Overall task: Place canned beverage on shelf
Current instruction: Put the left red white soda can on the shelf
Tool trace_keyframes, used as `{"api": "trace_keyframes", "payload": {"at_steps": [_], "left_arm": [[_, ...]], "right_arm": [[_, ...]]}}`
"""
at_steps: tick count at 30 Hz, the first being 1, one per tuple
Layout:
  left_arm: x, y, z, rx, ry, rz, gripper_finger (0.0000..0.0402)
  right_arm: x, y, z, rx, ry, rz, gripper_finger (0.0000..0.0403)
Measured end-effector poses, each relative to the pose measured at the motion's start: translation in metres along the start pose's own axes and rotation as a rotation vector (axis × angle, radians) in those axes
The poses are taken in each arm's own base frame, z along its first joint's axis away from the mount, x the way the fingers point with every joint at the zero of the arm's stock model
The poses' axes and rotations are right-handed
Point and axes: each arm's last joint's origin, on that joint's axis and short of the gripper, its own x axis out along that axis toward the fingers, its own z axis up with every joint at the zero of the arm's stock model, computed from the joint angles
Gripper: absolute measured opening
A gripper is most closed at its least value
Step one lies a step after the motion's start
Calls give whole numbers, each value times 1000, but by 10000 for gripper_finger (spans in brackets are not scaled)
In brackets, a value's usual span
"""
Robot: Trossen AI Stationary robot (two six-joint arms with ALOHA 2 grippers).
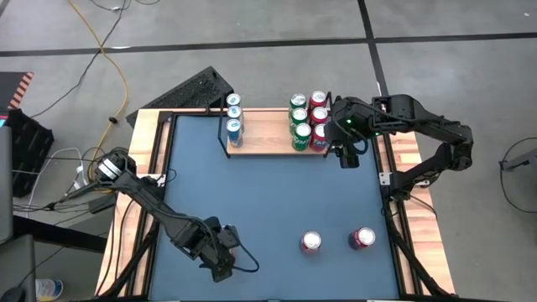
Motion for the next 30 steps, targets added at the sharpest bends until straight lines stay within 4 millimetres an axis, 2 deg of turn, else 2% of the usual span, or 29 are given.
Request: {"api": "trace_keyframes", "payload": {"at_steps": [4, 10, 23, 30], "left_arm": [[0, 0, 0, -1, -2, 3, 341], [0, 0, -1, -13, -1, 4, 270], [-2, 5, 4, -53, 17, 8, 269], [-19, 19, 20, -30, 13, -35, 269]], "right_arm": [[0, 0, 0, 14, 0, 0, 260], [0, 0, 0, 24, 0, 0, 260], [-1, 0, -1, 7, 3, 0, 260], [-15, 0, -7, -39, -41, -16, 260]]}}
